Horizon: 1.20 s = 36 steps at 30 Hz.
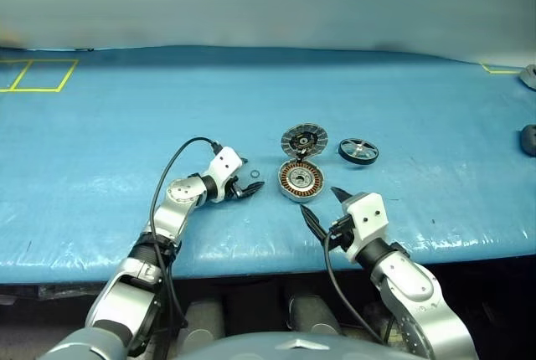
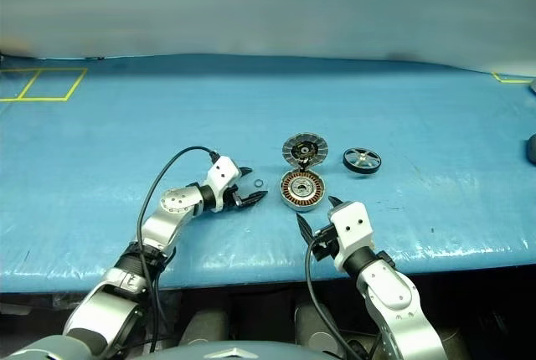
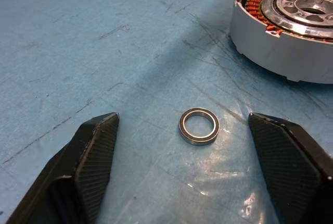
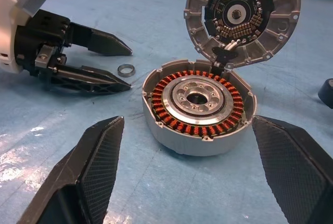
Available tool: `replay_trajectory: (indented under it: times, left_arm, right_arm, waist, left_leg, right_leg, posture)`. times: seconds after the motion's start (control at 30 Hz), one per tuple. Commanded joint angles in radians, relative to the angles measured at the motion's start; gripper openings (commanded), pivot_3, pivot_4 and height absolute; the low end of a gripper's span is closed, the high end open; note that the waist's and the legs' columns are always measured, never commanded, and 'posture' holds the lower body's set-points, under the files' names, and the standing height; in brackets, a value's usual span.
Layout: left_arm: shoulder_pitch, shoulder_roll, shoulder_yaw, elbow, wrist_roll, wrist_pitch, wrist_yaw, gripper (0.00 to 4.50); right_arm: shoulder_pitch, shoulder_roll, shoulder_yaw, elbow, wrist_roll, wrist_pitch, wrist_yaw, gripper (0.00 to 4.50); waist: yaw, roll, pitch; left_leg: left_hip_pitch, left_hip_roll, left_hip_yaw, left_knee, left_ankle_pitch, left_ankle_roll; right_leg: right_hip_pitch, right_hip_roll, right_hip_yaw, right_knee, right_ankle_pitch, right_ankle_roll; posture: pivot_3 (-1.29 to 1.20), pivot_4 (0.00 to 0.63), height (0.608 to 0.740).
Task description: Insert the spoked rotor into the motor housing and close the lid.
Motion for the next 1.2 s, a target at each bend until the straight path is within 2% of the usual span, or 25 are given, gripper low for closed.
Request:
replay_trajectory:
  times: [0.03,0.2,0.23,0.27,0.47,0.63,0.77,0.9,1.07,1.2]
  left_arm:
    - [0.035,0.021,-0.018,0.034,0.033,0.030,-0.003,2.63]
    - [0.030,0.021,-0.011,0.058,0.041,0.039,0.029,0.98]
    - [0.026,0.018,-0.007,0.064,0.039,0.039,0.038,0.70]
    - [0.022,0.017,-0.004,0.069,0.041,0.038,0.049,0.64]
    - [0.019,0.024,-0.006,0.078,0.041,0.031,0.068,0.64]
    - [0.046,0.009,0.042,0.014,-0.045,0.008,0.016,0.64]
    - [0.064,0.016,0.078,-0.143,-0.170,0.027,-0.107,0.64]
    - [0.067,0.051,0.061,-0.307,-0.235,0.062,-0.217,0.64]
    - [0.039,0.034,0.021,-0.394,-0.237,0.087,-0.238,0.64]
    - [-0.010,-0.010,-0.060,-0.348,-0.168,0.048,-0.230,0.64]
  right_arm:
    - [0.002,0.003,-0.001,-0.025,0.000,-0.005,-0.006,4.11]
    - [0.001,0.009,0.010,-0.017,-0.010,-0.005,-0.009,4.11]
    - [0.000,0.009,0.011,-0.016,-0.011,-0.005,-0.009,4.11]
    - [-0.001,0.009,0.012,-0.015,-0.012,-0.004,-0.009,4.11]
    - [-0.002,0.006,0.016,-0.010,-0.018,-0.001,-0.012,4.11]
    - [0.001,0.007,0.029,-0.015,-0.015,0.000,-0.007,4.11]
    - [0.008,0.012,0.006,-0.046,0.033,-0.013,0.015,4.11]
    - [0.025,0.012,-0.046,-0.072,0.076,-0.014,0.019,4.11]
    - [0.057,-0.020,-0.051,-0.073,0.090,-0.012,0.051,4.11]
    - [0.068,-0.018,-0.056,-0.061,0.079,-0.019,0.039,4.11]
  waist:
    - [0.000,0.000,0.000]
    - [-0.002,0.000,-0.002]
    - [-0.003,0.000,-0.002]
    - [-0.003,0.000,-0.002]
    - [-0.004,0.000,-0.002]
    - [-0.012,0.000,-0.002]
    - [-0.011,0.000,-0.002]
    - [-0.002,0.000,0.000]
    - [0.009,0.000,0.000]
    - [0.012,-0.001,0.000]
  left_leg:
    - [0.000,0.000,0.000,0.000,0.000,0.000]
    - [0.001,0.000,0.000,0.001,0.000,0.000]
    - [0.001,0.000,0.000,0.001,0.000,0.000]
    - [0.001,0.000,0.000,0.001,0.000,0.000]
    - [0.001,0.000,0.000,0.003,0.000,0.000]
    - [0.001,0.000,0.000,0.002,0.000,0.000]
    - [-0.001,0.000,0.000,0.000,0.000,0.000]
    - [-0.006,0.000,-0.001,0.000,0.000,0.000]
    - [-0.005,0.000,-0.001,0.000,0.000,0.000]
    - [-0.005,0.000,-0.001,0.002,0.000,0.000]
  right_leg:
    - [0.000,0.000,0.000,0.000,0.000,0.000]
    - [0.001,0.000,0.000,0.000,0.000,-0.001]
    - [0.001,0.000,0.000,0.000,0.000,-0.001]
    - [0.001,0.000,0.000,0.000,0.000,-0.001]
    - [0.002,0.000,0.001,0.001,0.000,0.000]
    - [0.001,0.000,0.001,0.001,0.000,0.000]
    - [-0.001,0.000,0.001,0.000,0.000,-0.001]
    - [-0.004,0.000,0.000,0.000,0.000,0.000]
    - [-0.003,0.000,0.000,-0.001,0.000,-0.001]
    - [-0.003,0.000,0.000,0.000,-0.001,-0.002]
  posture:
    - [0.00,0.150,0.740]
    - [0.00,0.150,0.740]
    - [0.00,0.150,0.740]
    - [0.00,0.150,0.740]
    - [0.00,0.150,0.740]
    - [0.00,0.150,0.740]
    - [0.00,0.150,0.740]
    - [0.00,0.150,0.740]
    - [0.00,0.150,0.740]
    - [0.00,0.150,0.740]
